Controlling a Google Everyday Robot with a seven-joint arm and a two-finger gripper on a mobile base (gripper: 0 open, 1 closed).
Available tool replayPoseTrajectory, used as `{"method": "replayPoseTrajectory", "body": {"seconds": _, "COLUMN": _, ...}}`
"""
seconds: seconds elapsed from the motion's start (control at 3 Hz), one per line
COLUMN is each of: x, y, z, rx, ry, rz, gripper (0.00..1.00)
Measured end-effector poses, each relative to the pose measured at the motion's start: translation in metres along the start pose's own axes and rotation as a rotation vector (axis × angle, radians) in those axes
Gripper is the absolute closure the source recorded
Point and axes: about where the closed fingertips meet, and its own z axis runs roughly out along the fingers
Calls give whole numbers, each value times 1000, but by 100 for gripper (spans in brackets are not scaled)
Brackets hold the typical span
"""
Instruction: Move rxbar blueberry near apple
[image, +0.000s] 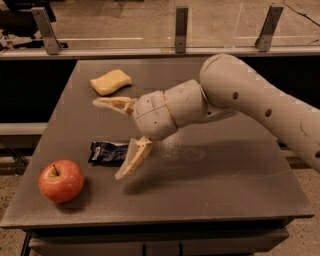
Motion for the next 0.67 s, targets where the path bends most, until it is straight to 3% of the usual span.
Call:
{"method": "replayPoseTrajectory", "body": {"seconds": 0.33, "x": -3, "y": -3, "z": -5, "rx": -42, "ry": 53, "rz": 38, "gripper": 0}}
{"method": "replayPoseTrajectory", "body": {"seconds": 0.67, "x": -7, "y": -6, "z": -40, "rx": -26, "ry": 207, "rz": 159, "gripper": 0}}
